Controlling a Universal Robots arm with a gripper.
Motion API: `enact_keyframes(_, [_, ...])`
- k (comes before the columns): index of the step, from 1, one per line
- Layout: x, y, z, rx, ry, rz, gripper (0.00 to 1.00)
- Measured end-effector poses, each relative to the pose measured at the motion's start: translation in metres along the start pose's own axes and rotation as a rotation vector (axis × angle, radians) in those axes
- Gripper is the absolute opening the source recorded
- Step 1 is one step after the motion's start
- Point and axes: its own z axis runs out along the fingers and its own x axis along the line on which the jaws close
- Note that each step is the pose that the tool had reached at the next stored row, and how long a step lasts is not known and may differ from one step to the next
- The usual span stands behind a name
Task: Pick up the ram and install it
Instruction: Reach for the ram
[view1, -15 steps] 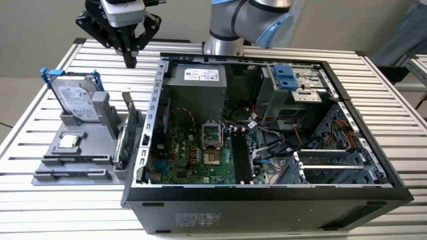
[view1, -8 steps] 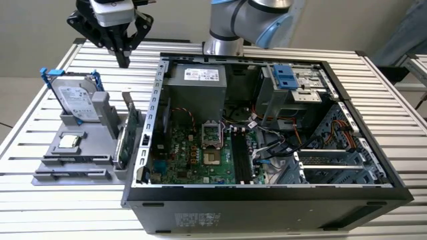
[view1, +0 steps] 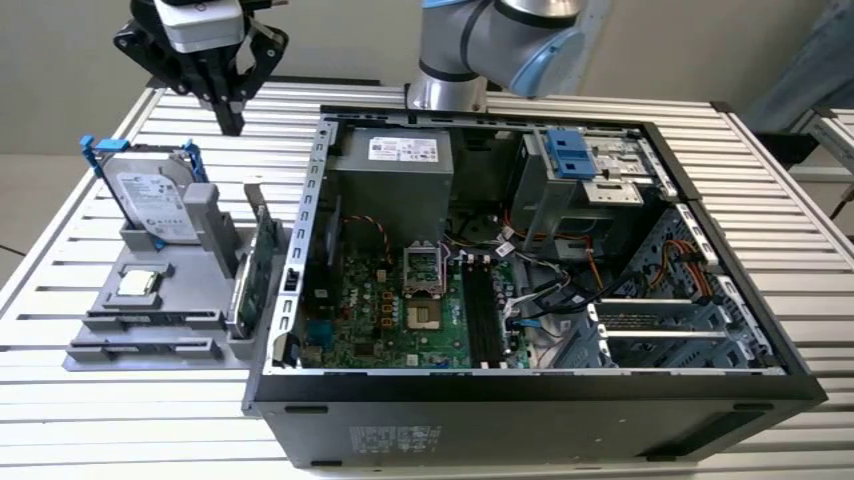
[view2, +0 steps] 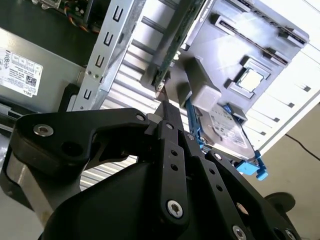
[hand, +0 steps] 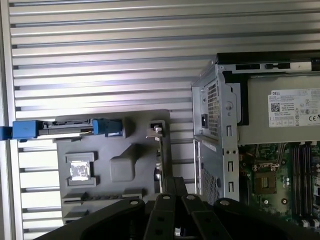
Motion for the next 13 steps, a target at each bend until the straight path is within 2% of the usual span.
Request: enact_keyframes(13, [0.0273,-0.0019,-0.0005,-0.0001,0.0005,-0.009,0.00])
